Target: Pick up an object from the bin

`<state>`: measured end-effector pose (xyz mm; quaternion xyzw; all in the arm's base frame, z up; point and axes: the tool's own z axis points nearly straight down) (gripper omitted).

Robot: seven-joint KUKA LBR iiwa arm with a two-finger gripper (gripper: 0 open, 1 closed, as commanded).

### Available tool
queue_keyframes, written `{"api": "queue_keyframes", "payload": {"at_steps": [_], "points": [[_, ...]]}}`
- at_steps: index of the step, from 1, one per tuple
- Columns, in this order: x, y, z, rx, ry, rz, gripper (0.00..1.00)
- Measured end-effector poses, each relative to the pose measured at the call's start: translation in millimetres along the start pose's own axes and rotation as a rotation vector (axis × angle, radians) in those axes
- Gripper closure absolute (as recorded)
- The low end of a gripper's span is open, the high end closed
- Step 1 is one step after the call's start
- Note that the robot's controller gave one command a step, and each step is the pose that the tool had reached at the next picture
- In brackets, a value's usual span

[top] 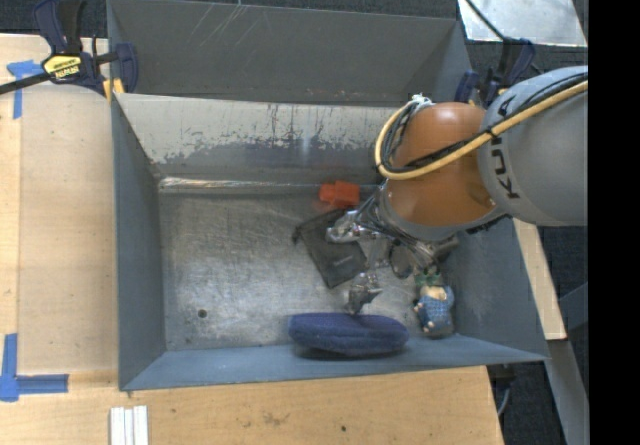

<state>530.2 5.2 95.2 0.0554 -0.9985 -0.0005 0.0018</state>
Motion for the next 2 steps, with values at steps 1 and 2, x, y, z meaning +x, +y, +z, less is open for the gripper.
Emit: {"api": "queue_keyframes", "payload": {"at_steps": [1,2], "points": [[0.0,-1,-4,0.001,-0.004,0.0,1.0],[-15.1,16,-126,0.0,-0.015,0.19,1.0]]}}
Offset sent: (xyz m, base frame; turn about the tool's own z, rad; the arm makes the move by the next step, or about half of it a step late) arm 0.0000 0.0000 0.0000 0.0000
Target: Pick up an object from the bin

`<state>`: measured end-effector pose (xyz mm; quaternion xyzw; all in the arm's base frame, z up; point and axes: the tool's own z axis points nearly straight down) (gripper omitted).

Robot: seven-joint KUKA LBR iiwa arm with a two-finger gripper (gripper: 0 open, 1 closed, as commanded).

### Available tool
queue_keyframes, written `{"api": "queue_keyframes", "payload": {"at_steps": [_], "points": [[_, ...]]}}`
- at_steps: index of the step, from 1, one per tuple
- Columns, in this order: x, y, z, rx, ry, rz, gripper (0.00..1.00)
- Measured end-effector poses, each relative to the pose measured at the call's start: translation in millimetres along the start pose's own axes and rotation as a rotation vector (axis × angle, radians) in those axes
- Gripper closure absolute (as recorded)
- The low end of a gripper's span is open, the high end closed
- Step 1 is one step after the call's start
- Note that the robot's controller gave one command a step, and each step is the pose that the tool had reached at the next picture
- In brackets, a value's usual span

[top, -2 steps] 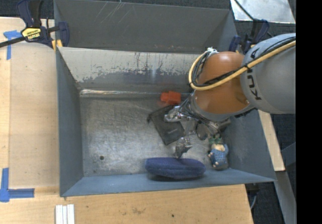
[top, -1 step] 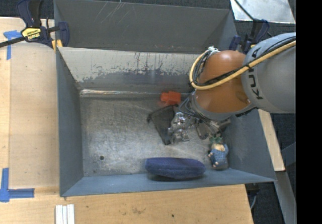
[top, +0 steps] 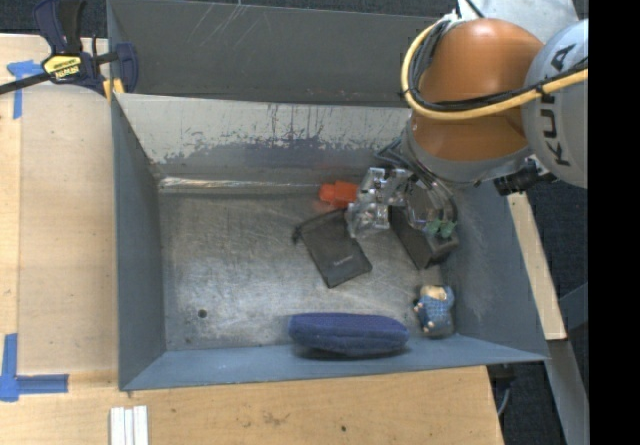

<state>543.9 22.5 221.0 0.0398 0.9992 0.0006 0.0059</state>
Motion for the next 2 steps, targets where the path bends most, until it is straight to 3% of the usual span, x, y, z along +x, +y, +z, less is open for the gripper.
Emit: {"api": "queue_keyframes", "payload": {"at_steps": [1,2], "points": [[1.6,-1,4,0.002,0.008,-0.001,0.0],[-11.2,-8,130,0.003,0.016,0.019,0.0]]}}
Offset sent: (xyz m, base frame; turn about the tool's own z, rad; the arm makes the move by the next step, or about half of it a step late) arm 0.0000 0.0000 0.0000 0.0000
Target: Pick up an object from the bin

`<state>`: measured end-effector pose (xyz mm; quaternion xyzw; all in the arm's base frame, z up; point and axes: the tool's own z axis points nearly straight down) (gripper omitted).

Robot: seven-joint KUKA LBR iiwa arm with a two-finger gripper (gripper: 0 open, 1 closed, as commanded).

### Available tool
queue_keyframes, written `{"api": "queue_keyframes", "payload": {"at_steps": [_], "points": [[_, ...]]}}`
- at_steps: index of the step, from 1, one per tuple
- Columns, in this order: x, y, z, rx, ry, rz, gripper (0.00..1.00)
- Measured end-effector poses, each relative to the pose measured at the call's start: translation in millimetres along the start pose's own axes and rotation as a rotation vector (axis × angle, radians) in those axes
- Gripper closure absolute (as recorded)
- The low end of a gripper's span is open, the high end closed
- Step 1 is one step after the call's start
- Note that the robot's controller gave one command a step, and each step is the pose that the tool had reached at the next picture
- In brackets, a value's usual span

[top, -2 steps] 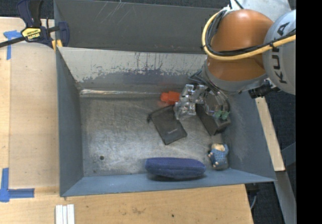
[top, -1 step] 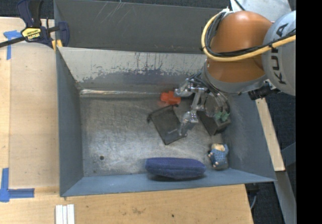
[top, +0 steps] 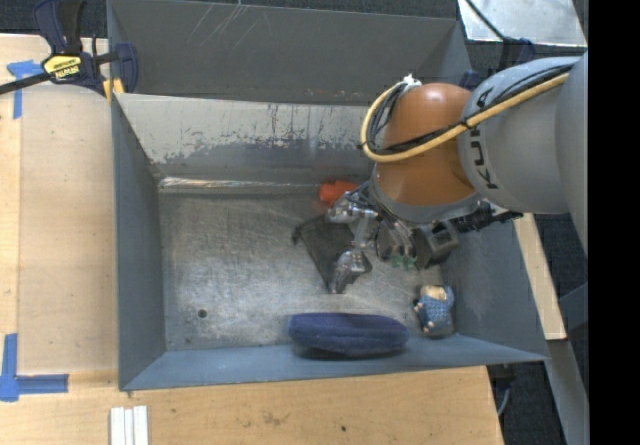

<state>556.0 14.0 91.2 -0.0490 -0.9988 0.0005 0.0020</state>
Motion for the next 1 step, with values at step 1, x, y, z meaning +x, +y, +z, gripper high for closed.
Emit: {"api": "queue_keyframes", "payload": {"at_steps": [1], "points": [[-1.5,0.5,-4.7,-0.001,-0.007,-0.001,1.0]]}}
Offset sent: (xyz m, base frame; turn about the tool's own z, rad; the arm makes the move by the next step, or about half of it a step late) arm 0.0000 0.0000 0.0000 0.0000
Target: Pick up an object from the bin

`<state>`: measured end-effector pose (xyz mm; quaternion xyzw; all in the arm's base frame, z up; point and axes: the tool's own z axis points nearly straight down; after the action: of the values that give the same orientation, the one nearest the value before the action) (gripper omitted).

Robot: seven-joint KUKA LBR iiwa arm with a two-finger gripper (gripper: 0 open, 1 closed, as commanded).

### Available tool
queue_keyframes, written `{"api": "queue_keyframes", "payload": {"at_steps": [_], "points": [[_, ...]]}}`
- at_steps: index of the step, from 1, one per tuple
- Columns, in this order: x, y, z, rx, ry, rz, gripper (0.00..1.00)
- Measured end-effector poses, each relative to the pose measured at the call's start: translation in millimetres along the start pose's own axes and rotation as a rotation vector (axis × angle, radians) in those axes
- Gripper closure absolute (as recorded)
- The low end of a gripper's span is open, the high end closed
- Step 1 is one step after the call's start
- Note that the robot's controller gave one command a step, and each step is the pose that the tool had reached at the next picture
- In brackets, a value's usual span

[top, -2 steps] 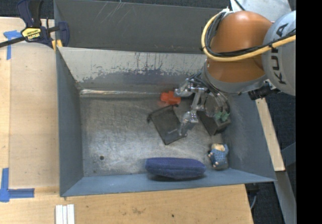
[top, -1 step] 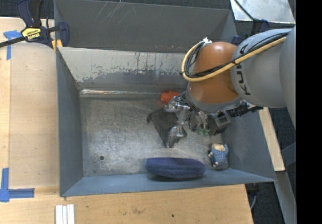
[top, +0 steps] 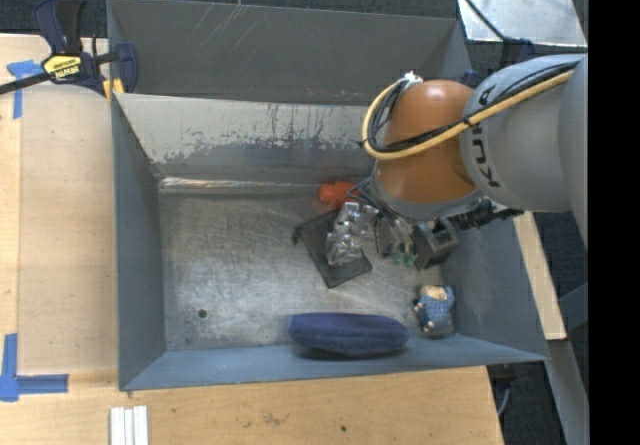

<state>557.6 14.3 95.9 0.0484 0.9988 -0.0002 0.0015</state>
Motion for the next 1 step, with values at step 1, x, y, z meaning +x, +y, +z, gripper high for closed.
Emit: {"api": "queue_keyframes", "payload": {"at_steps": [1], "points": [[-67.2,-107.6,10.9,-0.002,-0.003,-0.425,1.0]]}}
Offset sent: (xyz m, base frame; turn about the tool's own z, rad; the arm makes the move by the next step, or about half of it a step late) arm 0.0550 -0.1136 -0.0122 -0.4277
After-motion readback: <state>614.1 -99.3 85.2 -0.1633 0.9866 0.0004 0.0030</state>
